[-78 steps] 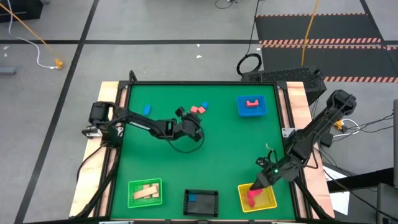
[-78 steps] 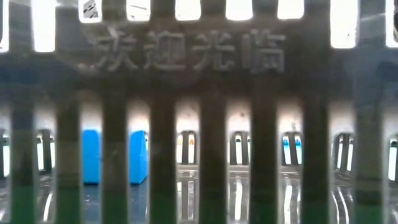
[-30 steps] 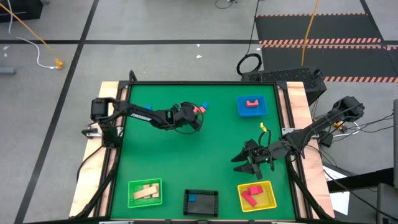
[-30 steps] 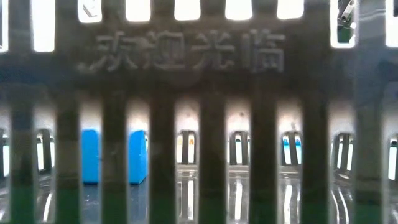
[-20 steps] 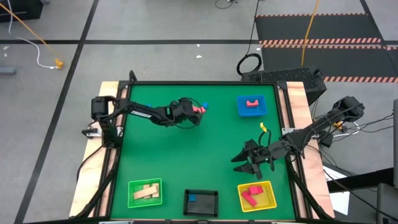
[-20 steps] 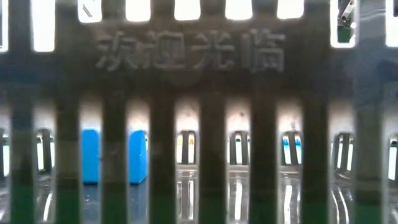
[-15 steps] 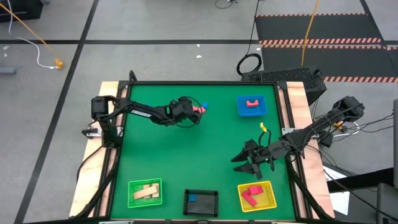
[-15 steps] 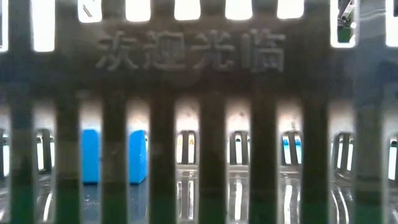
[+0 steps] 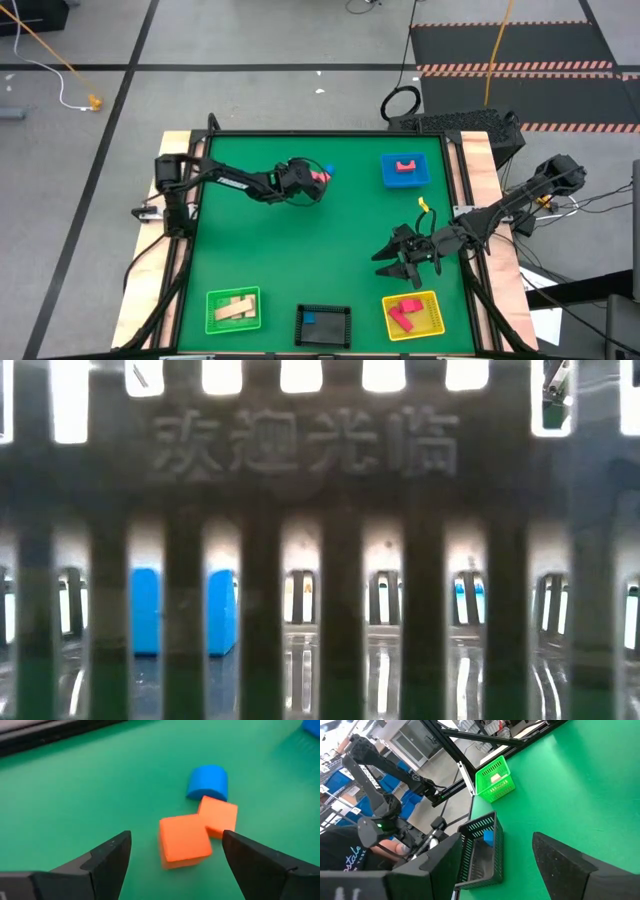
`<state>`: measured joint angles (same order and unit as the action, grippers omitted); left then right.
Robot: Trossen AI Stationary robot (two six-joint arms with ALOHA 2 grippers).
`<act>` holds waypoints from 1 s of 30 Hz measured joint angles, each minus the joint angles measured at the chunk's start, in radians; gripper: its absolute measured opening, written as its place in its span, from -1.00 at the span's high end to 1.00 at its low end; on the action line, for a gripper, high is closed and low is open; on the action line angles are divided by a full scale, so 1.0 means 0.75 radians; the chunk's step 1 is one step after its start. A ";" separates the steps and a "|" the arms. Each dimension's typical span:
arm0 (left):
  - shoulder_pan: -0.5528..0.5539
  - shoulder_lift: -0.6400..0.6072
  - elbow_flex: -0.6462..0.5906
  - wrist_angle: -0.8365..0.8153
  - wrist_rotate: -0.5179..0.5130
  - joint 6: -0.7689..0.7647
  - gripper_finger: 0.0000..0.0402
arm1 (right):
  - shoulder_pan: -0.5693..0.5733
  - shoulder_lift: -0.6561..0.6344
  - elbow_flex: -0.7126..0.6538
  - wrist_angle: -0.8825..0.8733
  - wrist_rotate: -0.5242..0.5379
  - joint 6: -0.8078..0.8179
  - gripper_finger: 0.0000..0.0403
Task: Sort & place blocks by color
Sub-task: Put the orange block into the blue bin
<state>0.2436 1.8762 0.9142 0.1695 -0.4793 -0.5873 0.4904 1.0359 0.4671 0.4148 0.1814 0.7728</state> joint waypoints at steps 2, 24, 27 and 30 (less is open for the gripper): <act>0.000 0.042 0.000 0.033 0.001 0.000 -0.56 | 0.000 0.001 0.000 0.000 0.000 0.000 -0.17; -0.016 0.142 0.000 0.160 -0.063 -0.002 0.33 | 0.000 0.001 -0.001 0.001 0.000 0.000 -0.17; -0.035 0.142 0.000 0.160 -0.061 0.027 0.33 | 0.000 0.001 -0.001 0.001 0.000 0.000 -0.17; -0.059 0.123 0.000 0.141 -0.047 0.030 0.33 | 0.000 0.001 -0.001 0.001 0.000 0.000 -0.17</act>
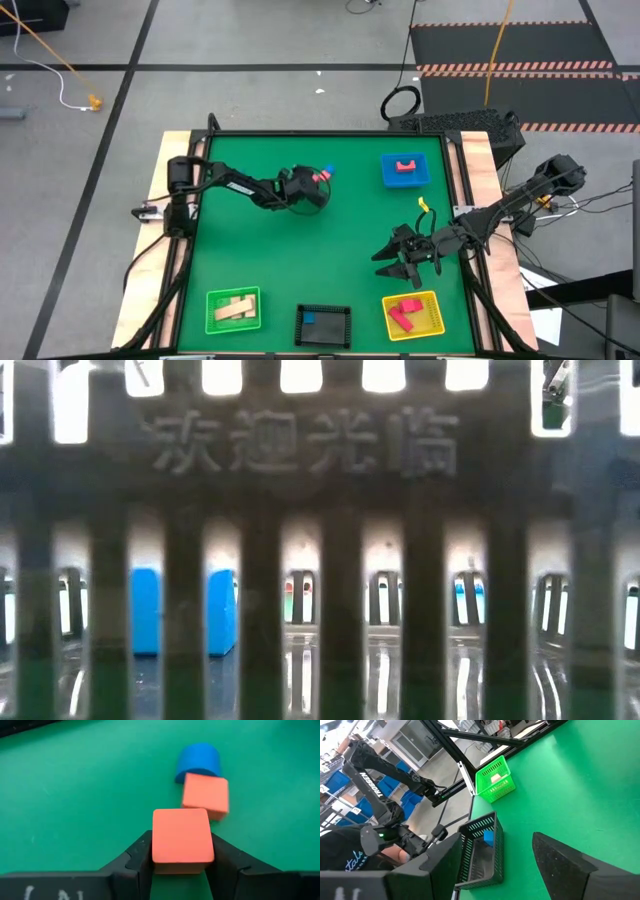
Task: Sort & place blocks by color
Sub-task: Put the orange block into the blue bin
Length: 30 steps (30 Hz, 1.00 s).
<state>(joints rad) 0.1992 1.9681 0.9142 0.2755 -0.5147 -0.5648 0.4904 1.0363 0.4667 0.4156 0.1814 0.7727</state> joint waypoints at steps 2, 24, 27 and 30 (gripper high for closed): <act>-0.026 -0.024 -0.001 -0.019 0.007 -0.001 0.33 | 0.000 0.000 0.000 -0.001 0.000 0.001 -0.17; -0.561 -0.261 0.000 0.298 0.165 0.992 0.33 | 0.001 0.000 0.000 0.004 0.000 0.000 -0.17; -0.590 -0.261 0.000 0.400 0.162 1.039 0.33 | 0.000 0.000 0.000 0.036 0.004 -0.009 -0.17; -0.607 -0.261 0.000 0.469 0.162 1.080 0.33 | 0.000 0.000 0.000 0.087 0.021 -0.010 -0.17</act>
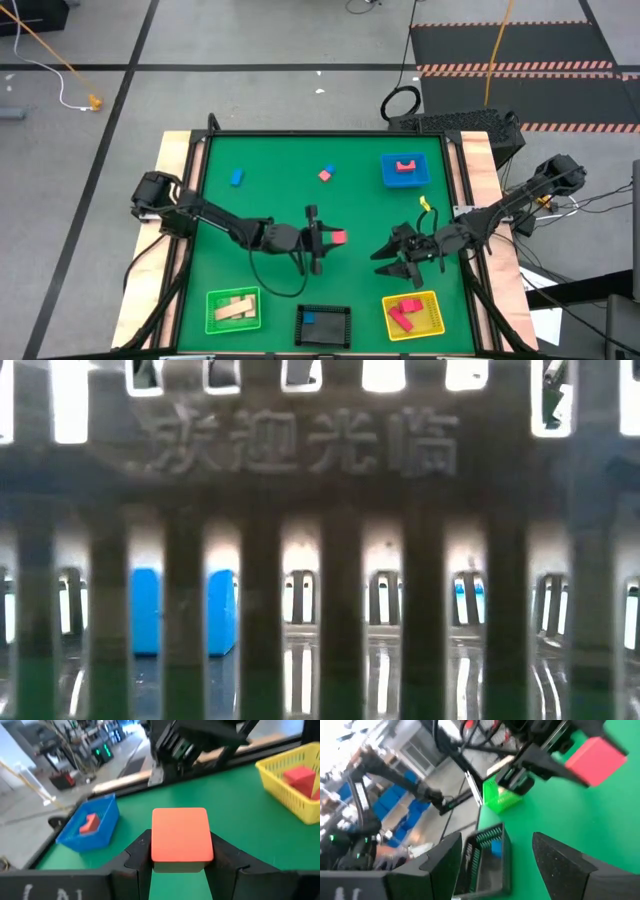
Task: Sort & place blocks by color
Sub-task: Put the orange block into the blue bin
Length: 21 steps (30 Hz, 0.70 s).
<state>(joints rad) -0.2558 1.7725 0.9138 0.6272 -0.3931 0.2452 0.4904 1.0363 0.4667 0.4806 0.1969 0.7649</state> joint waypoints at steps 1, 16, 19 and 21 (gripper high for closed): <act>-0.004 0.000 0.000 0.025 0.000 0.019 0.33 | 0.000 0.000 0.000 0.022 0.030 0.011 -0.17; -0.011 0.000 0.001 0.115 -0.001 0.084 0.32 | -0.062 0.000 0.000 0.032 0.572 0.175 -0.17; -0.006 0.000 0.001 0.119 -0.001 0.101 0.32 | -0.120 0.015 0.000 -0.009 0.522 0.349 -0.17; 0.002 0.000 0.001 0.119 -0.001 0.090 0.31 | -0.165 0.045 0.000 -0.018 0.450 0.428 -0.17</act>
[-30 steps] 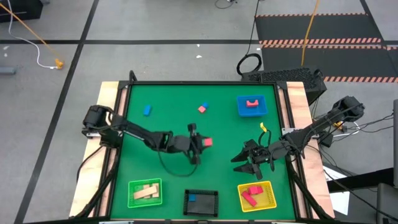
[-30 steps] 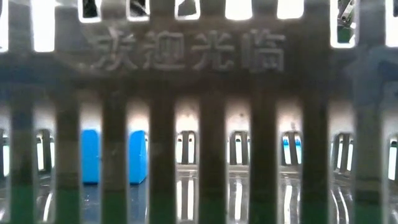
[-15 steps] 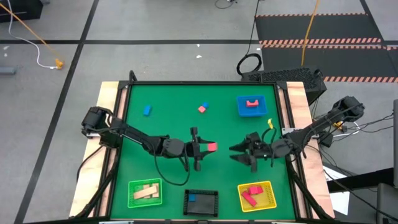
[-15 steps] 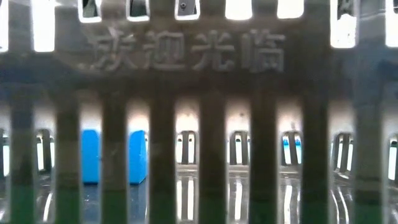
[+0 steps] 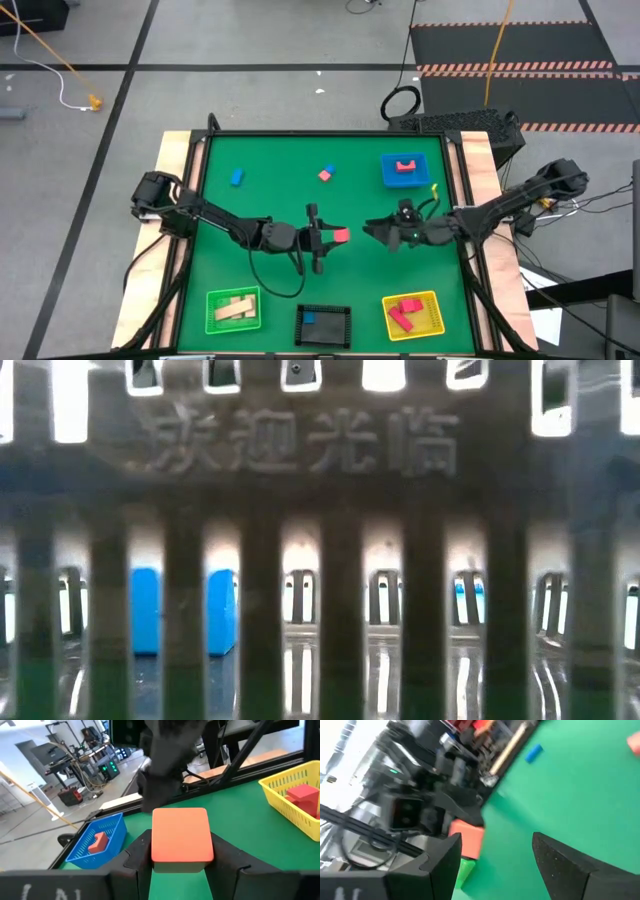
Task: Sort & place blocks by color
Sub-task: Put the orange block into the blue bin
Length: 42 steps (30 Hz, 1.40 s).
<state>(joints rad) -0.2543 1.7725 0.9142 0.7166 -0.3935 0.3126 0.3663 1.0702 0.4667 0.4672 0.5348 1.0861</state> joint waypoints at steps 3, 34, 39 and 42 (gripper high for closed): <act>0.008 0.000 0.000 0.001 -0.001 -0.027 0.29 | -0.062 0.071 0.000 0.058 -0.111 0.052 -0.17; 0.085 -0.002 0.003 -0.067 -0.004 -0.021 0.27 | -0.308 0.581 0.120 0.683 -0.583 0.002 -0.17; 0.085 -0.002 0.003 -0.103 -0.004 -0.029 0.27 | -0.339 0.581 0.122 0.651 -0.586 0.000 -0.06; 0.084 -0.001 0.002 -0.114 -0.004 -0.034 0.27 | -0.349 0.580 0.123 0.620 -0.581 -0.002 0.11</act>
<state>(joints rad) -0.1909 1.7718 0.9154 0.6308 -0.3965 0.2868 0.1045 1.5055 0.5591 0.9322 0.0990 1.0843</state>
